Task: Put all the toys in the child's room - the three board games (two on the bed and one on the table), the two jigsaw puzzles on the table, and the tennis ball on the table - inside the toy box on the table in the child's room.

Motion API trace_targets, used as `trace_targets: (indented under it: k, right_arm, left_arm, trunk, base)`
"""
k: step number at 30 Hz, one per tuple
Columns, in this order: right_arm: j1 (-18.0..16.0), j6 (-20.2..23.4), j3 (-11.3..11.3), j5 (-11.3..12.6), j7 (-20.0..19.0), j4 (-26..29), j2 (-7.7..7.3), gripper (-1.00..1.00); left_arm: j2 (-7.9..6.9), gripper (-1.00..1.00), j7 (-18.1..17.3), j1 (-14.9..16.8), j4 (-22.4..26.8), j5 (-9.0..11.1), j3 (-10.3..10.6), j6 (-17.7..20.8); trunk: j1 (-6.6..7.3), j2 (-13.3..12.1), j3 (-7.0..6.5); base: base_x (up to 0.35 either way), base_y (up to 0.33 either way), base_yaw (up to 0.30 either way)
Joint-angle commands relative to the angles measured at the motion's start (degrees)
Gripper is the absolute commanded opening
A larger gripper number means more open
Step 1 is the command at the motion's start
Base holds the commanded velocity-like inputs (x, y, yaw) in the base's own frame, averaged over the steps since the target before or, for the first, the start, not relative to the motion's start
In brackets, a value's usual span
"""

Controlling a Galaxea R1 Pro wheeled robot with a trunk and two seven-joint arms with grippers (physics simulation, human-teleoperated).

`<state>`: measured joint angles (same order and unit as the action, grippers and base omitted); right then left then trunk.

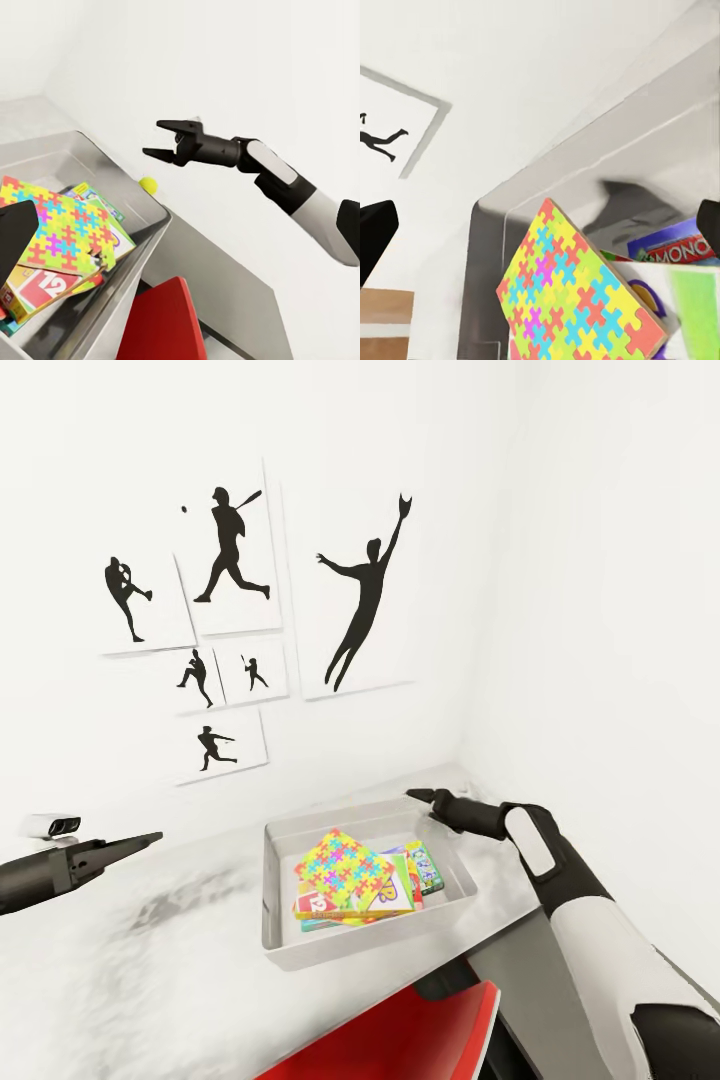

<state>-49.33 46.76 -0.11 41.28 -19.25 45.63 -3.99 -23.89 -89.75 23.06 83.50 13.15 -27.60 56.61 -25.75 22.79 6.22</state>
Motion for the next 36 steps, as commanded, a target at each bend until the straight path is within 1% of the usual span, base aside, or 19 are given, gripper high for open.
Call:
trace_targets:
  k: [1, 2, 3, 4, 5, 6, 7, 9, 12, 17, 25, 28, 30, 31, 32, 33, 34, 35, 36]
  right_arm:
    - [-0.35, 0.29, -0.19, -0.11, 2.19, 0.19, -0.67, 1.0]
    - [-0.59, 0.34, -0.3, -0.07, 4.99, 0.31, -1.47, 1.0]
    - [-0.7, 0.36, -0.34, -0.02, 6.52, 0.35, -1.89, 1.0]
    - [-1.0, 0.39, -0.4, 0.06, 9.79, 0.41, -2.62, 1.0]
    - [-1.18, 0.4, -0.42, 0.09, 11.47, 0.43, -2.93, 1.0]
    - [-1.51, 0.41, -0.45, 0.13, 14.83, 0.46, -3.49, 1.0]
    - [-1.64, 0.41, -0.46, 0.17, 16.44, 0.47, -3.7, 1.0]
    - [-1.99, 0.43, -0.48, 0.24, 22.11, 0.43, -4.43, 1.0]
    - [-2.34, 0.46, -0.49, 0.24, 26.94, 0.14, -4.92, 1.0]
    - [-3.33, 1.81, -0.34, -0.12, 30.57, 0.08, -5.23, 1.0]
    - [-3.01, 3.35, 0.16, -0.38, 31.6, 0.1, -5.38, 1.0]
    - [-2.84, 3.39, 0.18, -0.45, 31.67, 0.08, -5.85, 1.0]
    - [-2.76, 3.44, 0.19, -0.43, 31.65, 0.08, -7.25, 1.0]
    - [-2.75, 3.47, 0.18, -0.4, 31.63, 0.08, -7.66, 1.0]
    - [-2.74, 3.5, 0.17, -0.39, 31.6, 0.08, -8.05, 1.0]
    - [-2.72, 3.53, 0.12, -0.33, 31.58, 0.06, -8.68, 1.0]
    - [-2.72, 3.55, 0.1, -0.31, 31.58, 0.04, -8.94, 1.0]
    - [-2.71, 3.57, 0.02, -0.28, 31.6, 0.02, -9.38, 1.0]
    - [-2.71, 3.57, -0.01, -0.27, 31.61, 0.01, -9.55, 1.0]
  left_arm:
    - [-0.01, 1.0, -0.25, 0.05, 0.0, -0.06, 0.0, 0.61]
    - [-0.01, 1.0, -0.25, 0.05, 0.01, -0.03, 0.0, 0.61]
    - [0.01, 1.0, -0.25, 0.05, 0.01, -0.01, 0.0, 0.61]
    - [0.01, 1.0, -0.25, 0.05, 0.0, 0.01, 0.0, 0.61]
    - [0.03, 1.0, -0.25, 0.05, 0.02, 0.01, 0.0, 0.61]
    - [0.04, 1.0, -0.25, 0.05, 0.04, 0.02, 0.0, 0.61]
    - [0.05, 1.0, -0.25, 0.05, 0.05, 0.02, 0.0, 0.61]
    - [0.07, 1.0, -0.25, 0.05, 0.07, 0.03, 0.08, 0.61]
    - [0.12, 1.0, -0.25, 0.05, 0.08, 0.04, 0.2, 0.61]
    - [0.17, 1.0, -0.25, 0.05, 0.08, -0.09, 0.29, 0.61]
    - [0.96, 1.0, -0.25, 0.1, 0.16, -0.31, 0.89, 0.84]
    - [1.19, 1.0, -0.25, 0.78, 0.38, -0.36, 3.17, 1.47]
    - [1.72, 1.0, -0.25, 1.59, 0.7, -0.46, 7.14, 2.28]
    - [1.89, 1.0, -0.17, 2.09, 0.7, -0.45, 8.19, 2.42]
    - [2.03, 1.0, 0.62, 2.79, 0.67, -0.46, 9.17, 2.53]
    - [2.28, 1.0, 2.61, 4.62, 0.55, -0.52, 10.9, 2.71]
    - [2.38, 1.0, 3.76, 5.64, 0.51, -0.56, 11.64, 2.8]
    - [2.58, 1.0, 6.28, 7.64, 0.37, -0.68, 12.96, 2.99]
    - [2.71, 1.0, 7.61, 8.53, 0.24, -0.73, 13.66, 3.08]
  trunk:
    - [-0.04, 0.13, 0.13]
    - [-0.04, 0.13, 0.13]
    - [-0.04, 0.13, 0.13]
    - [-0.04, 0.13, 0.13]
    - [-0.04, 0.13, 0.13]
    - [-0.04, 0.13, 0.13]
    - [-0.04, 0.13, 0.13]
    - [-0.04, 0.13, 0.13]
    - [-0.04, 0.13, 0.13]
    - [-0.04, 0.13, 0.13]
    - [-0.04, 0.13, 0.13]
    - [-0.04, 0.13, 0.13]
    - [-0.04, 0.13, 0.13]
    - [-0.04, 0.13, 0.13]
    - [-0.04, 0.13, 0.13]
    - [-0.04, 0.13, 0.14]
    - [-0.04, 0.13, 0.14]
    - [-0.04, 0.13, 0.17]
    - [-0.04, 0.13, 0.19]
  base:
    - [0.0, 0.0, 0.0]
    - [0.0, 0.0, 0.0]
    - [0.0, 0.0, 0.0]
    - [0.0, 0.0, 0.0]
    - [0.0, 0.0, 0.0]
    - [0.0, 0.0, 0.0]
    - [0.0, 0.0, 0.0]
    - [0.0, 0.0, 0.0]
    - [0.0, 0.0, 0.0]
    - [0.0, 0.0, 0.0]
    - [0.0, 0.0, 0.0]
    - [0.0, 0.0, 0.0]
    - [0.0, 0.0, 0.0]
    - [0.0, 0.0, 0.0]
    - [0.0, 0.0, 0.0]
    - [0.0, 0.0, 0.0]
    - [0.0, 0.0, 0.0]
    - [0.0, 0.0, -0.007]
    - [0.0, 0.0, -0.022]
